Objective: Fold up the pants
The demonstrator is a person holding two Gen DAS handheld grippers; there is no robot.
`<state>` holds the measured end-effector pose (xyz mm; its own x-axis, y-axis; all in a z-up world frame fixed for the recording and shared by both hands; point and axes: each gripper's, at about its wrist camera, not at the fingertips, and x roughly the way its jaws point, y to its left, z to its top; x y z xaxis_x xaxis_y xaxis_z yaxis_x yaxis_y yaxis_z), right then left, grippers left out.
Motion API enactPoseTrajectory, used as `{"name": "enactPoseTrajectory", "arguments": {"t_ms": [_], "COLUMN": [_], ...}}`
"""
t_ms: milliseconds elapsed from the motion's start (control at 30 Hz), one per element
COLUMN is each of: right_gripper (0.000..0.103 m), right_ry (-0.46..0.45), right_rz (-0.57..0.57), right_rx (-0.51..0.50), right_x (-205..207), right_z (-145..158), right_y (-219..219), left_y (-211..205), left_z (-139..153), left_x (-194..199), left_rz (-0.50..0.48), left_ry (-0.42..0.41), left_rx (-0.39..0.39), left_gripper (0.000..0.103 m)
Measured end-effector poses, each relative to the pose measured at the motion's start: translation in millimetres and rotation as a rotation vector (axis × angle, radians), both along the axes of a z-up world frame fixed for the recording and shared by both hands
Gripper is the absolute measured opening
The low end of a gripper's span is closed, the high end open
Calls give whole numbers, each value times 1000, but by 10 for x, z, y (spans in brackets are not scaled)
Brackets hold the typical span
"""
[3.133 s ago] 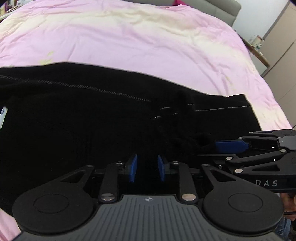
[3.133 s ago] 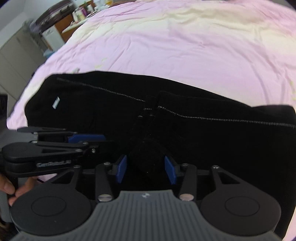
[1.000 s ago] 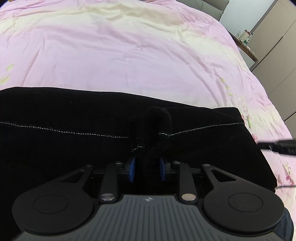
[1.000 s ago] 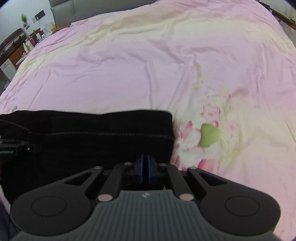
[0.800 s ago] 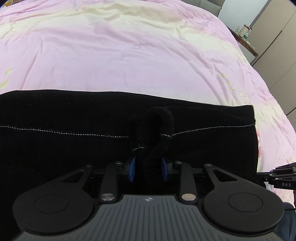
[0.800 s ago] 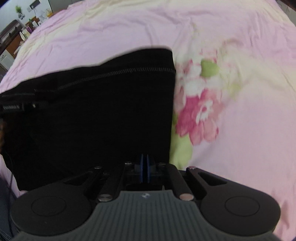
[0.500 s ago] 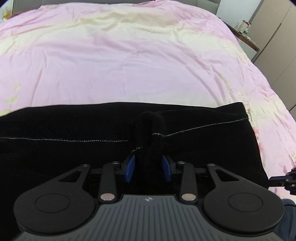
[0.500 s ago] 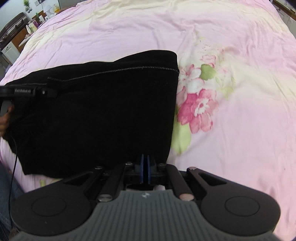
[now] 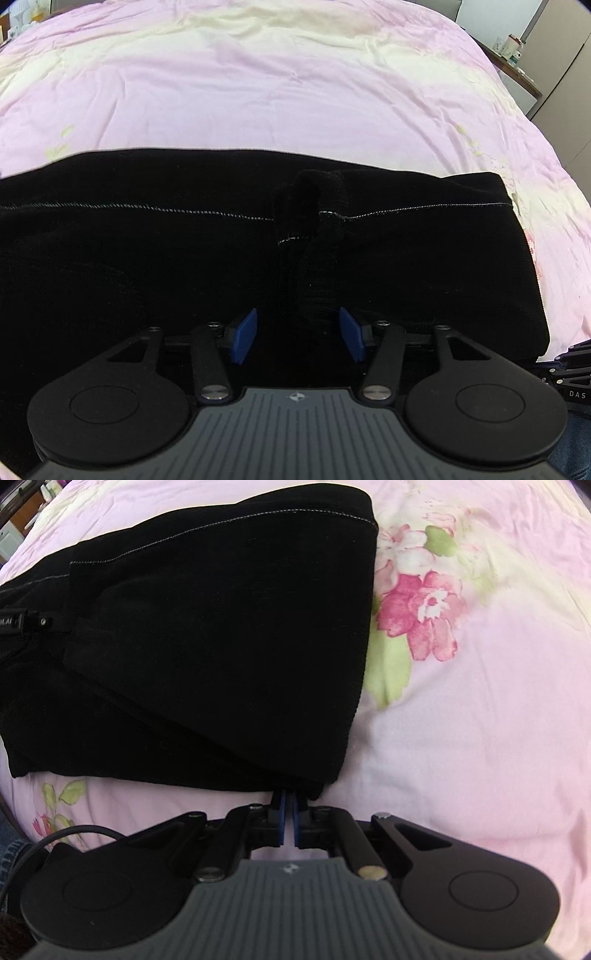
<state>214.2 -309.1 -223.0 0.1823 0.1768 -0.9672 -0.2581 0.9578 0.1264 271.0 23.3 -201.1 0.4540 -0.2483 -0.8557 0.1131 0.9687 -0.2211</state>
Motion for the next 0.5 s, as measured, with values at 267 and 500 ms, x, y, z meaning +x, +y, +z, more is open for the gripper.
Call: {"name": "enactPoseTrajectory", "arguments": {"t_ms": [267,500], "right_gripper": [23,33], "right_ry": [-100,-295], "right_rz": [153,365], "right_rx": [-1,16], "right_x": [-192,-132], "right_z": [496,1059], "right_y": [170,712], "left_y": [500,1381], "left_z": [642,928], "left_x": [-444,-788], "left_rz": [45,336], "left_ry": [-127,-179], "left_rx": [30,-6], "left_gripper": [58,70]}}
